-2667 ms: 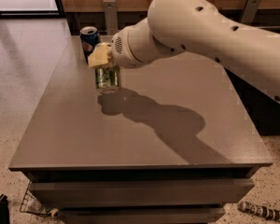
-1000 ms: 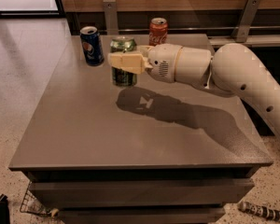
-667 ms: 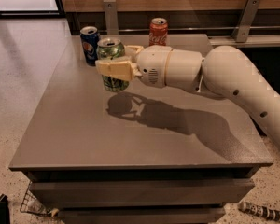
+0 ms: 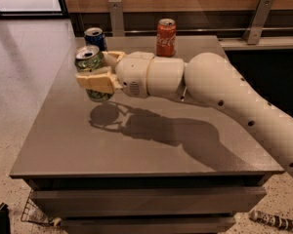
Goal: Place green can upright
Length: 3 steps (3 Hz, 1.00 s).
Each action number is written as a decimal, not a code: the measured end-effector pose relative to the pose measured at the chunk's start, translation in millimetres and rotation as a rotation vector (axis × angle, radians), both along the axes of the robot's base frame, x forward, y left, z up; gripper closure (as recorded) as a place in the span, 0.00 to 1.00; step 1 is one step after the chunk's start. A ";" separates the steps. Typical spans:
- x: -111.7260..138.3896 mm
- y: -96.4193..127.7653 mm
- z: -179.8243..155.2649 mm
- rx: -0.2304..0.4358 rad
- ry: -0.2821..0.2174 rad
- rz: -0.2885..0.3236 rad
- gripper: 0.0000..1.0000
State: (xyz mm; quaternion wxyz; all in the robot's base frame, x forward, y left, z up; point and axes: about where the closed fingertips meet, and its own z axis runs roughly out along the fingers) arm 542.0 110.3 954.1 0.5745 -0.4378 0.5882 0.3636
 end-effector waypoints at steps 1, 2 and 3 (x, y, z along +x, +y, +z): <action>6.0 25.7 -14.8 0.003 0.053 0.028 1.00; 12.3 37.6 -27.0 0.005 0.095 0.039 1.00; 12.5 37.0 -47.0 0.027 0.139 0.025 1.00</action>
Offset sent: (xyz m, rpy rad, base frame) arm 0.0220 0.0474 -0.0419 0.0075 0.1467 0.0453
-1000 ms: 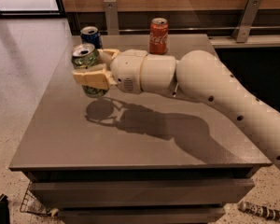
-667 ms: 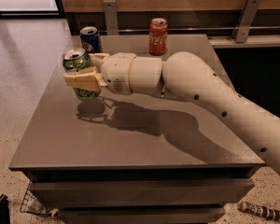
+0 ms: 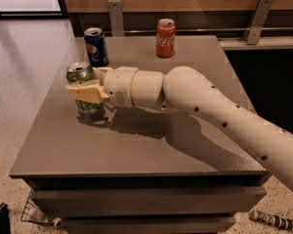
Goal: Place green can upright
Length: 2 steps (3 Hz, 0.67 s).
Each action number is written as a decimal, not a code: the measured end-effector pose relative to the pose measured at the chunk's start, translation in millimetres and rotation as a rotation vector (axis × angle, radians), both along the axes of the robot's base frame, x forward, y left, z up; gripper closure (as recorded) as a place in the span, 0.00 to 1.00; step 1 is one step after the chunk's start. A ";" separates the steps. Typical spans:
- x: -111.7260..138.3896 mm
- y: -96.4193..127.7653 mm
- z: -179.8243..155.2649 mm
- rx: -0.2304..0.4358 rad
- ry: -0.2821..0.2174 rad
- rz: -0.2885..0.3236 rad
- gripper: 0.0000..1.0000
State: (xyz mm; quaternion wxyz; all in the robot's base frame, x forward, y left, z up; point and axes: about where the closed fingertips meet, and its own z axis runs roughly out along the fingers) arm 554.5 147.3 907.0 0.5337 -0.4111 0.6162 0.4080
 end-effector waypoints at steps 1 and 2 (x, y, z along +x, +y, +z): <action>-5.3 -3.8 -19.8 0.020 0.019 -0.023 1.00; -10.6 -9.5 -33.1 0.033 0.018 -0.043 1.00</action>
Offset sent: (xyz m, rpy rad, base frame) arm -0.0192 -0.0270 -0.0643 0.0585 0.0136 -0.0924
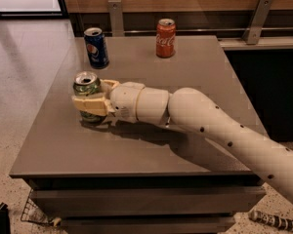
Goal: Place green can upright
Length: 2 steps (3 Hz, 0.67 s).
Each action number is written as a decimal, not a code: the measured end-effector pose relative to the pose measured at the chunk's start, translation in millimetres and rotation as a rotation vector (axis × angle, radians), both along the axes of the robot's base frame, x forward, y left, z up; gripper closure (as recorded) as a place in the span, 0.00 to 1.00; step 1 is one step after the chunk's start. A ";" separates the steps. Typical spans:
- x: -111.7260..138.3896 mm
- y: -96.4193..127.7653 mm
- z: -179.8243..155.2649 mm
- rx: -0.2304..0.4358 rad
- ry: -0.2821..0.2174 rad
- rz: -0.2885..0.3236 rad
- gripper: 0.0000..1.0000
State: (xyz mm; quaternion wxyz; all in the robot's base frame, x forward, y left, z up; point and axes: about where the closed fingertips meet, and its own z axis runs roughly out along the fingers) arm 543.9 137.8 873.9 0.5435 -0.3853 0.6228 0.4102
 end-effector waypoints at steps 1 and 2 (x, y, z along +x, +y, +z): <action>0.0 0.1 2.4 0.000 0.000 0.000 0.83; 0.0 0.1 2.5 0.000 0.000 0.000 0.61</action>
Offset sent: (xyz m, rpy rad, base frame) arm 0.0000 0.0001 0.0024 0.0000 -0.0001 0.0001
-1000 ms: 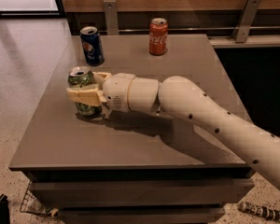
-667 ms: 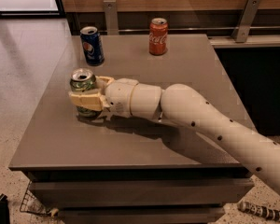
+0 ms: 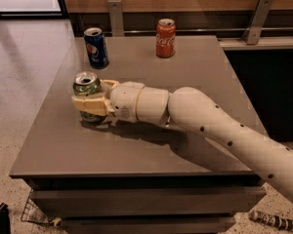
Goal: Place green can upright
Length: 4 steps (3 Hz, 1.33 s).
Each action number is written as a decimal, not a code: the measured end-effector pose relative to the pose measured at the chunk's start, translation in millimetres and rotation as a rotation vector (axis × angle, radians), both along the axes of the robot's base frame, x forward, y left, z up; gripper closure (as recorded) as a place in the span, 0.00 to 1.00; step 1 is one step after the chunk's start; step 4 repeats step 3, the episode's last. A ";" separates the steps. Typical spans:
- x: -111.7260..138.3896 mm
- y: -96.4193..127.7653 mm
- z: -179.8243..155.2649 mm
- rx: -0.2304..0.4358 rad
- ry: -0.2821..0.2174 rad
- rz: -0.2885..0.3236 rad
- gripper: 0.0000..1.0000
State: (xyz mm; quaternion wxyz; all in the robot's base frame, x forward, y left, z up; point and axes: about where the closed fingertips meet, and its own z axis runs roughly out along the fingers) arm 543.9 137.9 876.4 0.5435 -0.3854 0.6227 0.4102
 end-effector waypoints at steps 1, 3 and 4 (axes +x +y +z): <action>-1.2 2.3 0.4 0.000 -0.001 0.004 0.29; -2.5 4.8 0.8 -0.001 -0.002 0.009 0.00; -2.5 4.8 0.8 -0.001 -0.002 0.009 0.00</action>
Offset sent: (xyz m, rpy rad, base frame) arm -0.0008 0.0016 0.0003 -0.0003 -0.0006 0.0030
